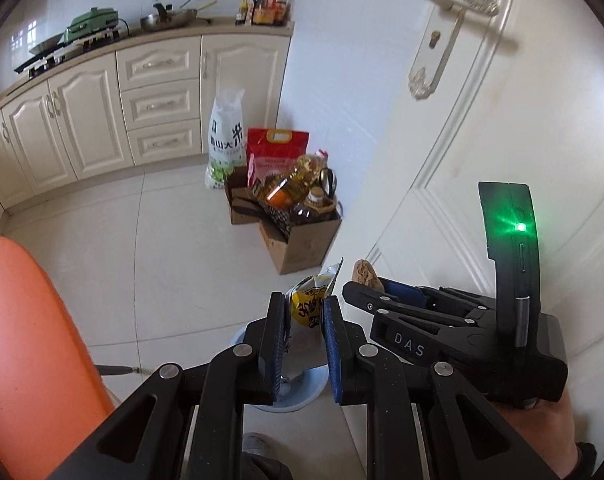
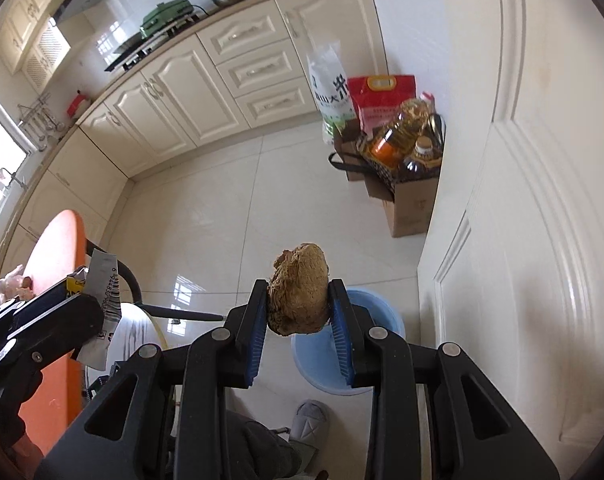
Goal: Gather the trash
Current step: 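Open both tools to drop the lump and packet into the bin, then return both open tools toward the orange table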
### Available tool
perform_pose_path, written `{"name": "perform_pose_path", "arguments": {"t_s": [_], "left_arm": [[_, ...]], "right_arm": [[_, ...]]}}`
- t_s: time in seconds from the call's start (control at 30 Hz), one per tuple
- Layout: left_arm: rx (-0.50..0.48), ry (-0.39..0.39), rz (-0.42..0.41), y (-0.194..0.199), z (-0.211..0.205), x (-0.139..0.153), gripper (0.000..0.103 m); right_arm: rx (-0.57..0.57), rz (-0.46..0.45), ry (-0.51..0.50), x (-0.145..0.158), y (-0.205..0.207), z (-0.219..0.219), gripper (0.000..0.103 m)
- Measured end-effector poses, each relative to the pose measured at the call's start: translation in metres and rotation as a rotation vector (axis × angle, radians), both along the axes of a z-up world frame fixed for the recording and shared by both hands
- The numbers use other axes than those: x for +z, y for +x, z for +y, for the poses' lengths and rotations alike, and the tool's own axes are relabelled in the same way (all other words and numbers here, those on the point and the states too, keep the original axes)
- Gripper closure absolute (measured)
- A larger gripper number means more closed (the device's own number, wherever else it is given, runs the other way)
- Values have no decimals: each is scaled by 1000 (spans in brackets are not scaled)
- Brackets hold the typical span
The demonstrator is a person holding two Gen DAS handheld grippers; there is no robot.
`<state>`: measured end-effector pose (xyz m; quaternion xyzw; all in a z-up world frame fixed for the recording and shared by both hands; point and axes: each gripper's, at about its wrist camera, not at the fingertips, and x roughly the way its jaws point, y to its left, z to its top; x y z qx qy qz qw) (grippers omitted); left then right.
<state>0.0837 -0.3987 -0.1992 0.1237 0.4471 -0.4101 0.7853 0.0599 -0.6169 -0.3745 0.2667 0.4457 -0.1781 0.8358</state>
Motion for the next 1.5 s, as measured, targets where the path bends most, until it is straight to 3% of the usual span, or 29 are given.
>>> {"name": "perform_pose_path", "arguments": {"t_s": [0.17,0.37,0.43,0.47,0.5,0.53,0.6,0.7,0.73,0.8,1.03,1.23,1.5], "left_arm": [[16,68,111,45,-46,-47,88],[30,137,163,86,-104,-79,82],[44,151,174,93,-109,-86,79],[48,155,176,95,-110,-89,71],[50,162,178,97,-111,-92,56],[54,167,173,98,-112,-93,47],[73,169,145,99,-111,-91,26],[93,186,118,92,-106,-87,10],[96,183,113,91,-107,-85,9],[106,186,86,83,-104,-80,5],[113,143,-35,32,-80,-42,4],[137,16,-130,-14,-14,16,4],[258,-127,-255,-66,108,87,1]], "right_arm": [[-11,68,65,-52,11,-19,73],[-35,114,110,-94,18,-34,70],[-42,122,122,-102,18,-37,63],[-45,124,126,-106,19,-40,60],[-51,128,128,-108,19,-42,49],[-62,131,125,-109,18,-43,36],[-80,131,120,-108,15,-43,22],[-96,127,107,-100,11,-43,11],[-101,128,99,-97,10,-42,6],[-107,128,89,-90,7,-39,0],[-126,78,19,-41,-3,-20,0],[-125,-20,-58,29,-14,7,0],[-62,-167,-165,129,-23,78,0]]}}
